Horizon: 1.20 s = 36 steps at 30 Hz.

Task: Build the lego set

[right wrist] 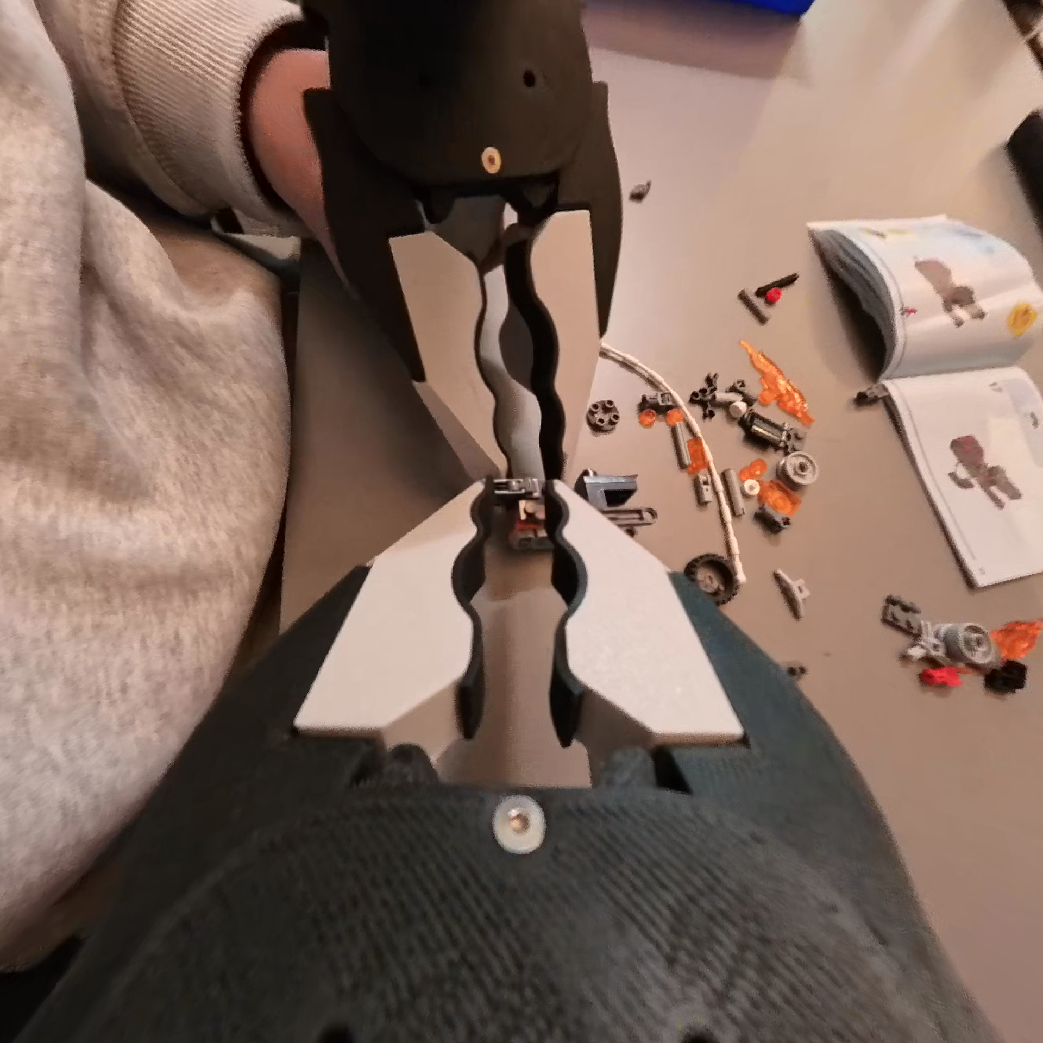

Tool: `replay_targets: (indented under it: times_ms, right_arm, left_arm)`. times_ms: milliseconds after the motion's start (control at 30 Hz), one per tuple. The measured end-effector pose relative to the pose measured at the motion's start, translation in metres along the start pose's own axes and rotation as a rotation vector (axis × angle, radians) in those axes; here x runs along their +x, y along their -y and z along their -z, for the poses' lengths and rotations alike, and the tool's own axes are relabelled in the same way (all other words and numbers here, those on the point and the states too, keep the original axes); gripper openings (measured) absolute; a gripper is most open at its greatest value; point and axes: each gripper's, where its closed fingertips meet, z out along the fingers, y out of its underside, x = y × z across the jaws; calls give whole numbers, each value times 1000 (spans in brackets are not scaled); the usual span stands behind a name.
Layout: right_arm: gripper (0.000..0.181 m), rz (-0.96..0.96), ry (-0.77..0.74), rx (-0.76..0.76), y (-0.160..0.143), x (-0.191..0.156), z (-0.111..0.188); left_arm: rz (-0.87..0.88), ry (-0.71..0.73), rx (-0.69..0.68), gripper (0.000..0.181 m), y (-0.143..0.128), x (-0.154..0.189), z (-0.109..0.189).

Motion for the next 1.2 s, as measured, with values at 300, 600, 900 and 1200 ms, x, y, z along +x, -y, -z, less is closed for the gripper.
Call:
replay_targets:
  times_ms: [300,600,900,1200]
  right_arm:
    - [34,404,-312,-20,-17,9,6]
    - [48,721,-467,-109,-21,16,-9]
    - [43,810,-549,-117,-16,16,-17]
    - [33,857,-586,-131,-14,20,-18]
  left_arm:
    - [69,-35,30,16,3,-3,3]
    - [122,-44,36,15,3,-8,4]
    - [249,-128,109,15,11,-10,9]
    - [263,-118,97,14,9,-12,7]
